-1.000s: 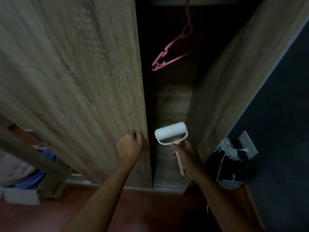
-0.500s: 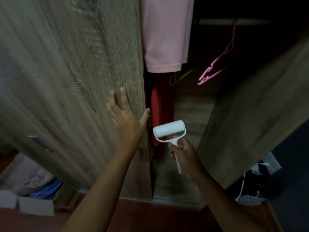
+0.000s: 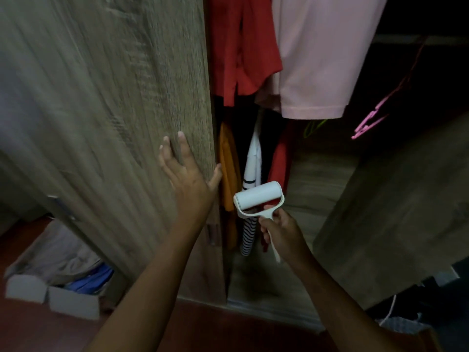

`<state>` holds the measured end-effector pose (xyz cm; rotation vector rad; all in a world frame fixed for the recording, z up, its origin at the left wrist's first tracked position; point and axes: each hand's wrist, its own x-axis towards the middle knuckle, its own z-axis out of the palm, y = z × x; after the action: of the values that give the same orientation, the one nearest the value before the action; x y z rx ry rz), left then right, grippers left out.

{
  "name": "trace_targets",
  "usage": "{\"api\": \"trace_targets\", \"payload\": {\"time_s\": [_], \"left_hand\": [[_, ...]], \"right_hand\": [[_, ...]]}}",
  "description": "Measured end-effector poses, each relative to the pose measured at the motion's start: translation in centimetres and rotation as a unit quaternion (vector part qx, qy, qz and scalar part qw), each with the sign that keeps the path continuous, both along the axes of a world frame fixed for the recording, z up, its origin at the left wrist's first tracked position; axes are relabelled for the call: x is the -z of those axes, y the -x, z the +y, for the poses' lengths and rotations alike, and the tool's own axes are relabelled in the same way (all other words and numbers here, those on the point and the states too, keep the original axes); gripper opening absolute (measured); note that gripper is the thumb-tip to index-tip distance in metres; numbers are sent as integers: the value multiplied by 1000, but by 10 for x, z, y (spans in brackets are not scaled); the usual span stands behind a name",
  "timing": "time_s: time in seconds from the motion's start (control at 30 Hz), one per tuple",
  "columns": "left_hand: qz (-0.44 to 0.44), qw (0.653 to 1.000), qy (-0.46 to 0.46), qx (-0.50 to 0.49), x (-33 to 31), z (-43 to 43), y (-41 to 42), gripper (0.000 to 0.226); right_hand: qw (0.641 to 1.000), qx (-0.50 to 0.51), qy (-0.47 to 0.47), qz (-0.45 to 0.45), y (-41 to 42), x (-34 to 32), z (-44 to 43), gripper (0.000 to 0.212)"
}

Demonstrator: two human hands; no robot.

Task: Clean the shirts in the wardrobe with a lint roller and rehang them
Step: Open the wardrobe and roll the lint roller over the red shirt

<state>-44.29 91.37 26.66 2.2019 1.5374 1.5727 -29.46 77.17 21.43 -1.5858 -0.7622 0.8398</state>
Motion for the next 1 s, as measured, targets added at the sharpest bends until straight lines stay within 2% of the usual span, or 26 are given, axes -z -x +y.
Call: {"api": "trace_targets", "payload": {"time_s": [0.17,0.37,0.57,0.67,0.73,0.83,0.93,1.0], "left_hand": [[10,1000,-9,4,2,8,9,99],[16,1000,-9,-2,0,6,8,100],[14,1000,16,3,-8,-3,8,102],[-47,997,-40,38,-23,-20,-1,79],[-57,988,-93,109,-32,-34,-18,58],[-22,972,-13,233,-40,-53,-51,46],[10,968,30,247,-35,-58,-84,52],[12,962,100,253,-32,-54,-104,65]], "right_hand": [[999,-21,-19,35,14,-12,11,25],[997,-35,-45,54,22,-26,12,28],[985,-2,-151,85,6,-41,-9,33],[980,31,-179,86,-13,-47,-20,30],[979,50,-185,68,-28,-45,-27,35],[986,65,-152,-17,-53,-33,-31,29],[989,77,-116,-45,-76,-23,-28,16],[992,70,-103,-30,-88,-19,-25,13]]}}
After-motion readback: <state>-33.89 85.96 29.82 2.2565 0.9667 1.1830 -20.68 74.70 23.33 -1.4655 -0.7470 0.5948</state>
